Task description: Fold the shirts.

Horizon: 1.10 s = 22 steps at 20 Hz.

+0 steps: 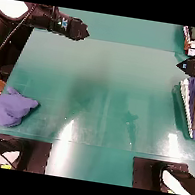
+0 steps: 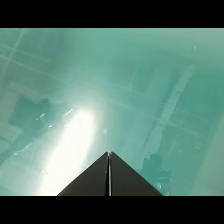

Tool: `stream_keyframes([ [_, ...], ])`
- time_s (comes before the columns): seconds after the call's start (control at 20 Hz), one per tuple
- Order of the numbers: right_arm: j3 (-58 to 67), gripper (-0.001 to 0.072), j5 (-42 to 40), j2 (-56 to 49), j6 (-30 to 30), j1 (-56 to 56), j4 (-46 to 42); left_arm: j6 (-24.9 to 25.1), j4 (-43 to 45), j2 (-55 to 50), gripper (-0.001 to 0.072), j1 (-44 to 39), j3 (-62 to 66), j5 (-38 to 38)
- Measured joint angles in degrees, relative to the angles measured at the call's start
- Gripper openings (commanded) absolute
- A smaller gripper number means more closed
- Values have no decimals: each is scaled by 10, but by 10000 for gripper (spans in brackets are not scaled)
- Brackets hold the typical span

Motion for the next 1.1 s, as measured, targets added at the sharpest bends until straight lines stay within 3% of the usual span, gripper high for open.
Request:
stream_keyframes([
  [0.85,0,17,4,0,0,1,1,0,-1,1,28,3,0,8],
  [1.1,0,17,7,0,1,1,1,1,95,48,29,60,-23,-129],
])
